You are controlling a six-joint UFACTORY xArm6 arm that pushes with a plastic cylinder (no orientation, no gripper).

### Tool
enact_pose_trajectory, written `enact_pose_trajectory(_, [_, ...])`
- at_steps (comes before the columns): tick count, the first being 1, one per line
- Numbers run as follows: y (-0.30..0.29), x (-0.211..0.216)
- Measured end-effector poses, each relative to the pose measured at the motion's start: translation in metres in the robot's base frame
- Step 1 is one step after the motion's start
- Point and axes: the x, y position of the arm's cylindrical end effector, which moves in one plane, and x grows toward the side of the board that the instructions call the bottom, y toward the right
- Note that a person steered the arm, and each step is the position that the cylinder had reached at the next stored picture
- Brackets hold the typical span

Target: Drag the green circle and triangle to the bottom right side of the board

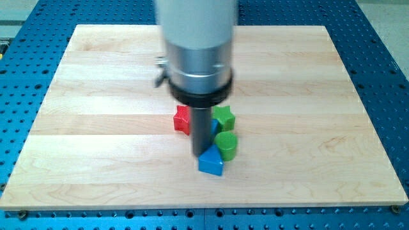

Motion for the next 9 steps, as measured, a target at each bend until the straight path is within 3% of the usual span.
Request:
enact_pose_trajectory(1, [0.022,-0.001])
enact_pose_trajectory(2, [-0.029,0.022])
enact_pose_trajectory(3, [-0.022,0.038])
enact_pose_trajectory(4, [0.051,0.039])
enact_pose_trajectory(5, [0.031,0.041])
enact_pose_trajectory(6, [0.036,0.08])
enact_pose_trajectory(7, [0.065,0.058])
enact_pose_trajectory(9, [0.13,0.053])
